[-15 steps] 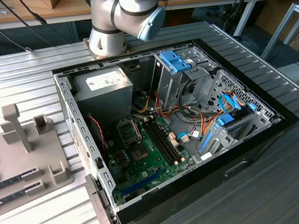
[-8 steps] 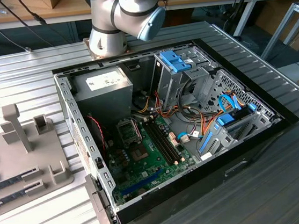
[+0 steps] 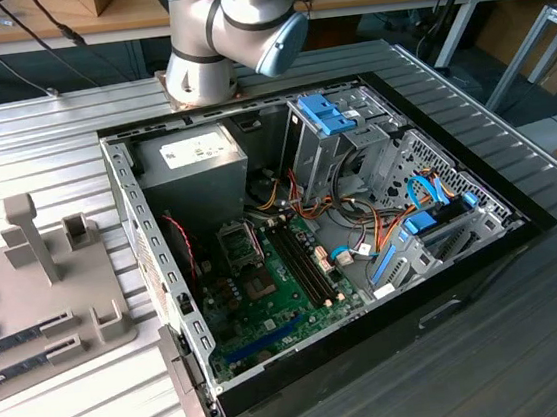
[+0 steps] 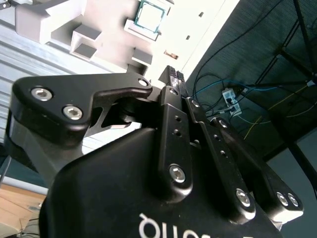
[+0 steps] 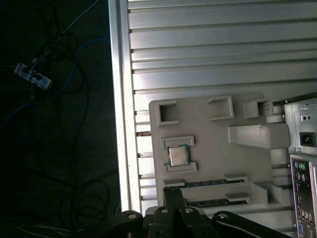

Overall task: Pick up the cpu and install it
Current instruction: 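Reach for the cpu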

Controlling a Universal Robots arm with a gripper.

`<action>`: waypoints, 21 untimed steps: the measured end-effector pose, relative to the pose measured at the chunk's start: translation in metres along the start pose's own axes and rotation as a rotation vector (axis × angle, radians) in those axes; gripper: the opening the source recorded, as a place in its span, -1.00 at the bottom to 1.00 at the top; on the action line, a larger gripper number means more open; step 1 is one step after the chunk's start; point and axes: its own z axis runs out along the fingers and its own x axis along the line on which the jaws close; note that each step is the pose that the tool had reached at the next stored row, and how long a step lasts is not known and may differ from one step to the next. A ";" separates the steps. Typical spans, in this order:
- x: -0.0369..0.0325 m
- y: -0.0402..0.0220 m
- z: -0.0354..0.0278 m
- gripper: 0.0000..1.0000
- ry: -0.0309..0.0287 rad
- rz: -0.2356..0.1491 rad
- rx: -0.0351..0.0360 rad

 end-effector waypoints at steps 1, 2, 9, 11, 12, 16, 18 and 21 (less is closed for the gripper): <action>0.0006 -0.0001 0.0001 -0.79 0.0000 0.000 0.0000; 0.0009 -0.0001 0.0001 -0.79 0.0000 0.000 0.0000; 0.0035 -0.0003 0.0002 -0.79 0.0000 0.000 0.0000; 0.0042 -0.0004 0.0003 -0.79 0.0000 0.000 0.0000; 0.0046 -0.0004 0.0002 -0.79 0.0001 0.000 0.0001; 0.0062 -0.0005 0.0003 -0.79 0.0000 0.000 0.0000; 0.0068 -0.0005 0.0004 -0.79 0.0000 0.000 0.0000; 0.0075 -0.0006 0.0004 -0.79 0.0000 0.000 0.0000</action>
